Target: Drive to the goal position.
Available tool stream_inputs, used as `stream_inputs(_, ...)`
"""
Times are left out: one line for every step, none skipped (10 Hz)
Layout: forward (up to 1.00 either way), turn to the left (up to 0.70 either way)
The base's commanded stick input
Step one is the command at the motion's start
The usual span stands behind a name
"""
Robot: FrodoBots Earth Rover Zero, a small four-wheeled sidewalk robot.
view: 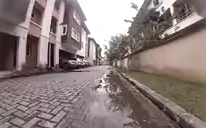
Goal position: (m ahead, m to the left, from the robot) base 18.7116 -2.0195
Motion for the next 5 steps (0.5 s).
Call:
stream_inputs(0.5, 0.0)
stream_inputs(0.5, 0.0)
stream_inputs(0.5, 0.0)
stream_inputs(0.5, 0.0)
stream_inputs(0.5, 0.0)
